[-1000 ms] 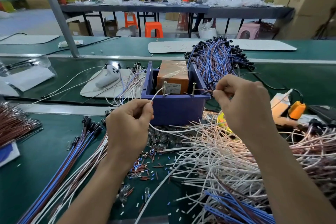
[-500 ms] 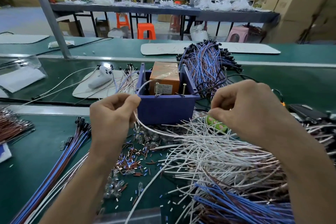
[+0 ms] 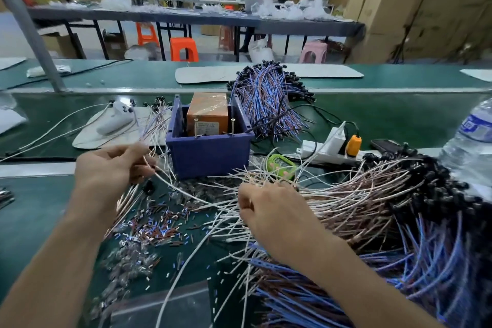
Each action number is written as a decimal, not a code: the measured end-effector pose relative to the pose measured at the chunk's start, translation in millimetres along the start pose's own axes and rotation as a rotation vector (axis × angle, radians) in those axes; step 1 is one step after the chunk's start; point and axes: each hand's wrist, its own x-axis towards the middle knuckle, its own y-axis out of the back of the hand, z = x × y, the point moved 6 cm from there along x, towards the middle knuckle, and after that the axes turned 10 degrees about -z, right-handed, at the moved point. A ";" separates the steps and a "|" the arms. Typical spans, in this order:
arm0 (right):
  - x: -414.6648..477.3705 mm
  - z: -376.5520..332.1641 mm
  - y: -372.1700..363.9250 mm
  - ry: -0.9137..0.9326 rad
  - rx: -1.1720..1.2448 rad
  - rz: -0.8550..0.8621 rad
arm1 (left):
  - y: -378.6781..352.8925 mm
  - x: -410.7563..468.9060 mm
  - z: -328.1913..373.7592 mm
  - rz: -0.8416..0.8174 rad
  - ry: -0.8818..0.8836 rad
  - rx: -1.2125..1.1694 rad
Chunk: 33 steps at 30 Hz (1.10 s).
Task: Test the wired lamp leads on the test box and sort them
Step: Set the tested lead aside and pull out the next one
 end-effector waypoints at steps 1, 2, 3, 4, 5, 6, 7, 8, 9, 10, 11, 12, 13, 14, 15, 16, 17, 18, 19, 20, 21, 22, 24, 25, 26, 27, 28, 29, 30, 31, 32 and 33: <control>-1.1 -1.2 -3.8 0.004 -0.005 0.020 | 4.4 -1.4 -1.5 0.032 0.024 0.181; -2.3 -2.2 -5.1 0.003 -0.006 0.047 | 10.0 -4.6 -3.0 0.090 0.057 0.425; -3.6 -3.1 -3.9 0.006 -0.010 0.079 | 16.8 -10.2 -1.9 0.196 0.084 0.686; -4.4 -3.9 -0.5 0.019 -0.025 0.123 | 20.4 -18.4 4.4 0.320 0.064 0.852; -4.4 -4.9 4.3 0.038 -0.060 0.168 | 18.5 -29.1 12.7 0.405 0.001 0.881; -4.4 -5.7 10.0 0.057 -0.105 0.203 | 12.5 -39.8 21.2 0.438 -0.107 0.831; -4.1 -6.4 15.9 0.073 -0.148 0.228 | 1.2 -50.0 30.7 0.417 -0.253 0.771; -4.1 -6.9 22.2 0.088 -0.182 0.249 | -16.1 -58.3 37.9 0.327 -0.397 0.733; -4.5 -7.3 28.8 0.103 -0.205 0.265 | -37.3 -66.0 43.4 0.156 -0.506 0.695; -6.0 -7.1 35.9 0.120 -0.214 0.278 | -63.3 -72.9 45.4 -0.074 -0.551 0.660; -8.3 -6.5 43.7 0.137 -0.215 0.290 | -89.0 -78.9 42.7 -0.308 -0.532 0.646; -11.0 -4.3 52.5 0.151 -0.206 0.299 | -111.6 -83.7 36.4 -0.507 -0.496 0.644; -13.8 0.5 61.7 0.155 -0.189 0.297 | -130.1 -87.3 29.7 -0.642 -0.465 0.650; -16.7 8.0 70.7 0.151 -0.173 0.279 | -144.2 -89.4 24.1 -0.716 -0.426 0.622; -19.9 16.9 80.0 0.140 -0.164 0.255 | -155.2 -90.0 20.6 -0.749 -0.384 0.569; -23.5 26.8 89.1 0.127 -0.169 0.232 | -163.7 -88.5 18.1 -0.760 -0.343 0.510; -28.0 36.8 97.6 0.116 -0.183 0.220 | -170.6 -85.8 16.6 -0.757 -0.313 0.472; -33.0 47.6 105.6 0.100 -0.198 0.214 | -177.1 -83.3 16.5 -0.752 -0.304 0.455; -38.2 58.9 113.2 0.078 -0.211 0.209 | -183.0 -81.0 17.5 -0.743 -0.311 0.461; -43.4 71.2 120.4 0.053 -0.209 0.205 | -187.9 -78.6 18.2 -0.729 -0.319 0.476; -48.3 84.4 127.7 0.026 -0.185 0.200 | -192.6 -77.4 19.2 -0.714 -0.332 0.484; -52.6 98.8 135.0 -0.003 -0.147 0.195 | -197.1 -76.0 19.6 -0.700 -0.337 0.487; -60.0 128.2 147.4 -0.060 -0.066 0.174 | -205.7 -74.7 17.9 -0.678 -0.342 0.511; -63.1 141.2 151.1 -0.087 -0.035 0.154 | -210.3 -74.9 16.1 -0.673 -0.337 0.528; -65.6 152.6 152.7 -0.108 -0.012 0.131 | -214.7 -76.1 14.0 -0.672 -0.329 0.535; -67.7 161.9 152.2 -0.121 -0.004 0.112 | -219.6 -78.1 11.4 -0.673 -0.324 0.540; -69.2 169.9 149.9 -0.132 -0.012 0.099 | -224.9 -80.6 8.1 -0.674 -0.323 0.549; -71.0 177.8 145.8 -0.153 -0.034 0.083 | -230.7 -83.7 4.6 -0.677 -0.327 0.574; -72.6 186.2 140.1 -0.185 -0.068 0.064 | -236.4 -87.0 1.8 -0.679 -0.337 0.622; -74.4 194.7 133.8 -0.224 -0.109 0.041 | -240.5 -90.4 0.0 -0.674 -0.358 0.684; -76.4 203.2 127.6 -0.263 -0.145 0.017 | -243.7 -93.2 -1.0 -0.666 -0.383 0.746; -78.7 210.2 122.0 -0.295 -0.166 -0.002 | -245.0 -94.8 -2.8 -0.657 -0.406 0.805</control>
